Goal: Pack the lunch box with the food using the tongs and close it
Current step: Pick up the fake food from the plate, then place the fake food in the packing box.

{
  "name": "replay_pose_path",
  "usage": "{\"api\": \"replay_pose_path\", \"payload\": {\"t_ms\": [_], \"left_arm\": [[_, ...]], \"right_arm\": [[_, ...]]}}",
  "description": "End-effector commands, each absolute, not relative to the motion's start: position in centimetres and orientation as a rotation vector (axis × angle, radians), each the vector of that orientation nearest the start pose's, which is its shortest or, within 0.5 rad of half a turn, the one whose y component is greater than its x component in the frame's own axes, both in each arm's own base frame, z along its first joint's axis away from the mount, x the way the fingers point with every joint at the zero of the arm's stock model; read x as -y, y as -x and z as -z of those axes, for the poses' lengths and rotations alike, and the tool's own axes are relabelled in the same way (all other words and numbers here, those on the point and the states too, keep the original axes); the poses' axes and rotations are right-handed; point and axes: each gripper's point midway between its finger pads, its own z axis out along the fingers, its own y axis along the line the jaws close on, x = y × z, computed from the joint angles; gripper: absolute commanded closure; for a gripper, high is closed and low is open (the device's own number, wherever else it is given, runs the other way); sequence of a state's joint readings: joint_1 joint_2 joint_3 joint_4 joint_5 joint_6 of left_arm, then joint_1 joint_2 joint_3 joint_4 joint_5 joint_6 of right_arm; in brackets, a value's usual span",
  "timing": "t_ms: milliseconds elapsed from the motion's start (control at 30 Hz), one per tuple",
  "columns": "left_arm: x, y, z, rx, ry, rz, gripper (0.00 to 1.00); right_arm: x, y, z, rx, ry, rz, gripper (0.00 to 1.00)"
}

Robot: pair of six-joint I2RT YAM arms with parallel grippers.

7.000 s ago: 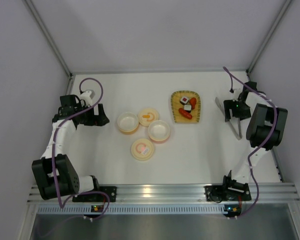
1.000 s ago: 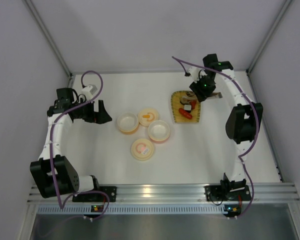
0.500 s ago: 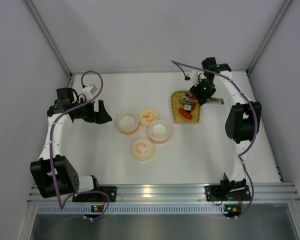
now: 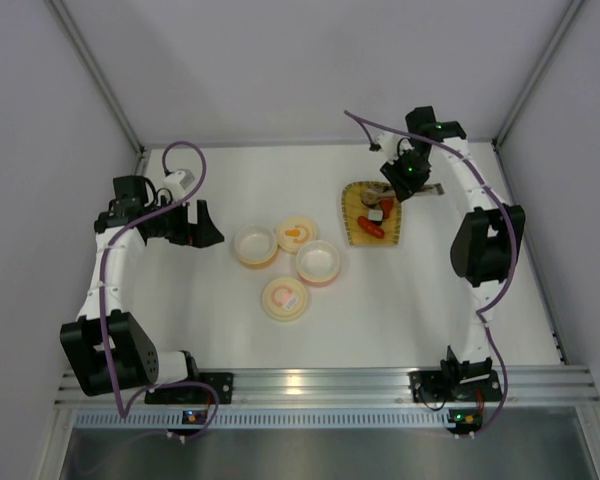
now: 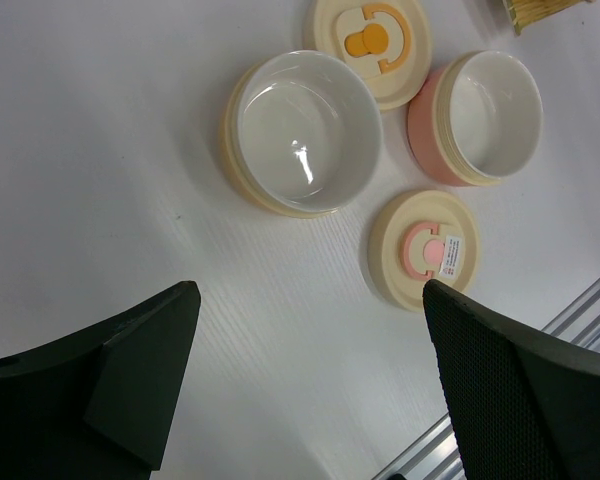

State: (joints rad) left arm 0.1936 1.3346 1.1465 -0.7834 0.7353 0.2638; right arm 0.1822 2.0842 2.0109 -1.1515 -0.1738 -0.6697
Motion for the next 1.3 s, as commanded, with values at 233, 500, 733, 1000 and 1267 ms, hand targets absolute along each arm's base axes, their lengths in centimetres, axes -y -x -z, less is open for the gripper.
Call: {"api": "replay_pose_path", "payload": {"t_ms": [233,500,733,1000,1267], "left_arm": [[5.3,-32.5,-20.9,-2.232,-0.351,0.707,0.02],[4.5,-33.2,-22.5,-2.197,-0.165,0.947,0.02],[2.0,-33.2,-22.2,-2.203,-0.047,0.956,0.02],[1.2,-33.0,-21.8,-2.203,-0.010,0.966,0.02],[1.4,-32.9,-21.7,-2.197,-0.019,0.968,0.02]], "right_arm": [[-13.8,-43.3,-22.2,-2.275,1.153,-0.221,0.75],[-21.5,-38.5,-25.3,-2.115,1.301,-0.368,0.74],[-28.4,-34.6,-25.9,-1.972,1.460,-0.424,0.74],[-34.1,-31.1,-23.8,-1.911,1.629,-0.439,0.73],[-36.2,-31.9,-21.9,-1.918,1.643,-0.431,0.73]]}}
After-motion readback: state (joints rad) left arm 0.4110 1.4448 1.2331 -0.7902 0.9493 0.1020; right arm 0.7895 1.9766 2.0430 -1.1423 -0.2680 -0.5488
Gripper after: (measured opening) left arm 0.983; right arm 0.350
